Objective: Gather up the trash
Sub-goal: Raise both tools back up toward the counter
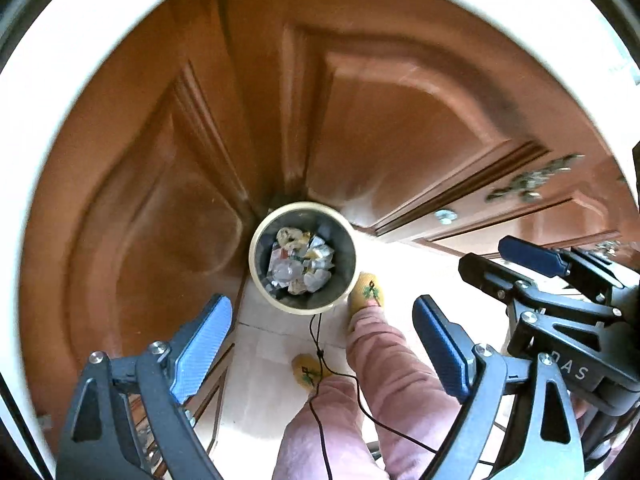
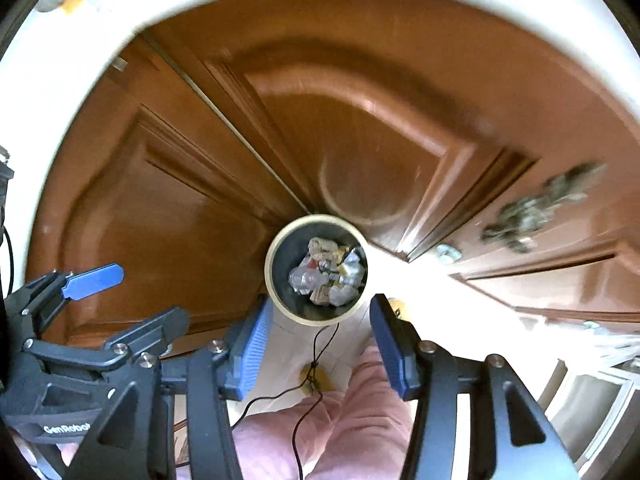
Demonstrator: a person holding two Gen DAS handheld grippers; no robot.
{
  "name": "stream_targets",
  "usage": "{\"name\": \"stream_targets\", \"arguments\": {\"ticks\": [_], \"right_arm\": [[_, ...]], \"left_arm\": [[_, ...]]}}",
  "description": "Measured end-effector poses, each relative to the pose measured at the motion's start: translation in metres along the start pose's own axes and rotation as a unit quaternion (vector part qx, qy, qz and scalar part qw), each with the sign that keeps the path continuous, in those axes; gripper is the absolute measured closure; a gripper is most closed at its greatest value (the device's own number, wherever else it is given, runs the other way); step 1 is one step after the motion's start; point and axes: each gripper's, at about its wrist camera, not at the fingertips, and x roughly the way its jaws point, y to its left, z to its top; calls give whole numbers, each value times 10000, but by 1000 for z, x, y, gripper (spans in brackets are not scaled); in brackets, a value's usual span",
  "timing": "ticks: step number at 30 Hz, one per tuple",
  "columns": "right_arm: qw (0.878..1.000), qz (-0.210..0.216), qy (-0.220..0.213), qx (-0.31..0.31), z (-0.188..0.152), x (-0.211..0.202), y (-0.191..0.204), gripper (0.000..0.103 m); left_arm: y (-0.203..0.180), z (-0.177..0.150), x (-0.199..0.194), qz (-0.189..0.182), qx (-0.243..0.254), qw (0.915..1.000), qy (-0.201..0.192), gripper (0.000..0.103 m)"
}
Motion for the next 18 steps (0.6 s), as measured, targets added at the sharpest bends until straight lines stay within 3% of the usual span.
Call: {"name": "stream_targets", "arguments": {"ticks": [9, 18], "right_arm": [[9969, -19, -778, -117, 2, -102, 7, 52], [9884, -58, -1517, -72, 16, -190, 8, 52]], "left_arm": [[-37, 7, -100, -68, 527, 9961, -705, 12], [-68, 46, -196, 88, 1032, 9813, -1621, 12]]}}
